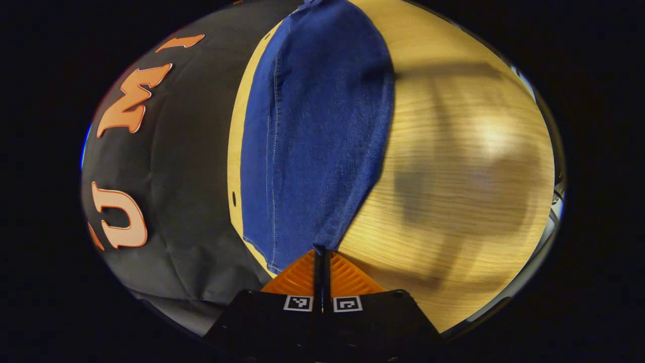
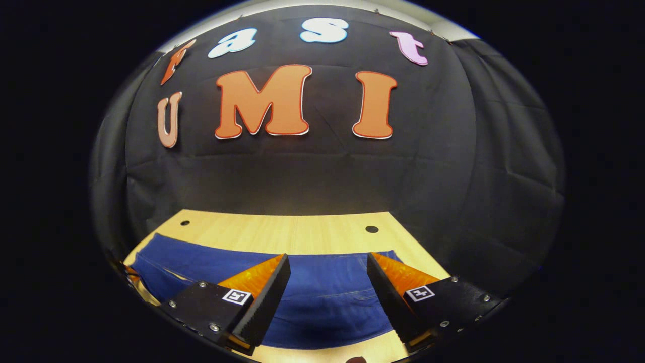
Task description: Grasp the waist and the cuffs of the jeans and fold them to make the two legs overlap; first hold the waist and fold one-third of the jeans toward the cuffs, then hold the cuffs and fold the remaining one-third in the same direction to finish folding.
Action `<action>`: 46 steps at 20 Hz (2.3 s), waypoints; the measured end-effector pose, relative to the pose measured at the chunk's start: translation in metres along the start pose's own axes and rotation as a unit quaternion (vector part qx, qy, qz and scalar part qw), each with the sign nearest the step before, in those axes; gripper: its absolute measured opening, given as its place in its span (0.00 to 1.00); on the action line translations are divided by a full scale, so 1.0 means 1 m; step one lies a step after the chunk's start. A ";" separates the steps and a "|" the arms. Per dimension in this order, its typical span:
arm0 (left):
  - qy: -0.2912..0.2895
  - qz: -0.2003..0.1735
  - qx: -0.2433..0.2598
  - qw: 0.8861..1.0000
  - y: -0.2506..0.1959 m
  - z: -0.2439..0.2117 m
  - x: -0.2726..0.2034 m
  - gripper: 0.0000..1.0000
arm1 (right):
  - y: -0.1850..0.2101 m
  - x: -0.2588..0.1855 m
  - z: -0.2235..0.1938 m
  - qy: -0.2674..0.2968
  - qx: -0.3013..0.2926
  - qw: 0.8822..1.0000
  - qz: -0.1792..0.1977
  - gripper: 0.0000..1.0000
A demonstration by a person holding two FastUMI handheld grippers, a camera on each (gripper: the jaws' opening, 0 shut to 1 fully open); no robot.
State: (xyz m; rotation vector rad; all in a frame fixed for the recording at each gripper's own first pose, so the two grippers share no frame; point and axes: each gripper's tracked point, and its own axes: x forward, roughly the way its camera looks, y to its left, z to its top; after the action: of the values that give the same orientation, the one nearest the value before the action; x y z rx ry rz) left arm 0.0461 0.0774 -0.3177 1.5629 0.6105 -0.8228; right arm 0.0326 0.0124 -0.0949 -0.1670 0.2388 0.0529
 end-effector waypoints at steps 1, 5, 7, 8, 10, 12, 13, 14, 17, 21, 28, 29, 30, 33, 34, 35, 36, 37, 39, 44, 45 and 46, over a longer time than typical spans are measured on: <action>-0.001 -0.017 -0.031 0.999 -0.004 -0.001 -0.001 0.00 | -0.007 -0.004 -0.003 0.003 -0.026 1.000 0.004 0.96; 0.007 -0.047 -0.035 0.998 0.003 0.000 -0.008 0.01 | -0.033 -0.015 -0.036 0.043 -0.161 0.985 0.044 0.96; 0.012 -0.043 -0.013 0.999 0.005 0.001 -0.011 0.01 | -0.048 -0.018 -0.071 0.089 -0.235 0.966 0.065 0.97; 0.012 -0.042 -0.008 0.999 0.007 0.002 -0.012 0.00 | -0.058 -0.019 -0.085 0.106 -0.269 0.955 0.066 0.98; 0.016 -0.043 -0.013 0.999 0.007 0.001 -0.013 0.00 | -0.080 -0.019 -0.110 0.129 -0.348 0.926 0.073 0.97; 0.022 -0.046 -0.014 0.999 0.006 0.001 -0.012 0.00 | -0.100 -0.017 -0.133 0.141 -0.445 0.881 0.078 0.96; 0.023 -0.046 -0.011 0.999 0.006 0.002 -0.013 0.00 | -0.109 -0.014 -0.143 0.148 -0.493 0.853 0.084 0.96; 0.026 -0.046 -0.007 0.999 0.005 0.002 -0.013 0.00 | -0.113 -0.014 -0.150 0.149 -0.529 0.830 0.092 0.96; 0.032 -0.048 -0.002 0.998 0.004 0.001 -0.012 0.00 | -0.122 -0.018 -0.184 0.150 -0.605 0.772 0.121 0.97; 0.038 -0.050 0.001 0.998 0.004 0.006 -0.010 0.00 | -0.141 0.000 -0.213 0.158 -0.658 0.725 0.130 0.97; 0.042 -0.052 -0.008 0.998 0.005 0.011 -0.008 0.00 | -0.149 0.033 -0.235 0.164 -0.684 0.696 0.145 0.97; 0.042 -0.053 -0.009 0.998 0.005 0.008 -0.007 0.00 | -0.145 0.037 -0.238 0.162 -0.686 0.694 0.148 0.97; 0.043 -0.055 -0.009 0.998 0.005 0.008 -0.007 0.00 | -0.142 0.042 -0.236 0.155 -0.690 0.691 0.147 0.97; 0.044 -0.058 -0.009 0.997 0.005 0.009 -0.007 0.00 | -0.140 0.052 -0.235 0.150 -0.686 0.697 0.144 0.94; 0.044 -0.057 -0.010 0.997 0.005 0.010 -0.006 0.00 | -0.137 0.057 -0.232 0.143 -0.687 0.699 0.141 0.94; 0.044 -0.056 -0.011 0.997 0.005 0.010 -0.007 0.00 | -0.132 0.063 -0.229 0.135 -0.689 0.699 0.137 0.94; 0.043 -0.053 -0.012 0.998 0.006 0.011 -0.007 0.01 | -0.129 0.068 -0.226 0.126 -0.693 0.697 0.134 0.94; 0.042 -0.052 -0.014 0.998 0.006 0.012 -0.007 0.00 | -0.125 0.072 -0.224 0.118 -0.699 0.694 0.130 0.94; 0.041 -0.050 -0.015 0.998 0.006 0.012 -0.007 0.00 | -0.122 0.077 -0.225 0.114 -0.708 0.684 0.132 0.93; 0.044 -0.049 -0.011 0.998 0.004 0.014 -0.010 0.00 | -0.120 0.078 -0.243 0.152 -0.712 0.664 0.170 0.19; 0.046 -0.052 -0.014 0.997 0.004 0.014 -0.011 0.00 | -0.121 0.077 -0.243 0.173 -0.687 0.682 0.182 0.15; 0.047 -0.057 -0.018 0.997 0.004 0.013 -0.010 0.00 | -0.122 0.079 -0.247 0.195 -0.659 0.699 0.199 0.15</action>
State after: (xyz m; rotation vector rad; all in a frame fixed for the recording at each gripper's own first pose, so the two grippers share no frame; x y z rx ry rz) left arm 0.0411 0.0646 -0.3075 1.5527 0.7838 -0.8219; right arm 0.0608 -0.1471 -0.3311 -1.5981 0.6351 0.6401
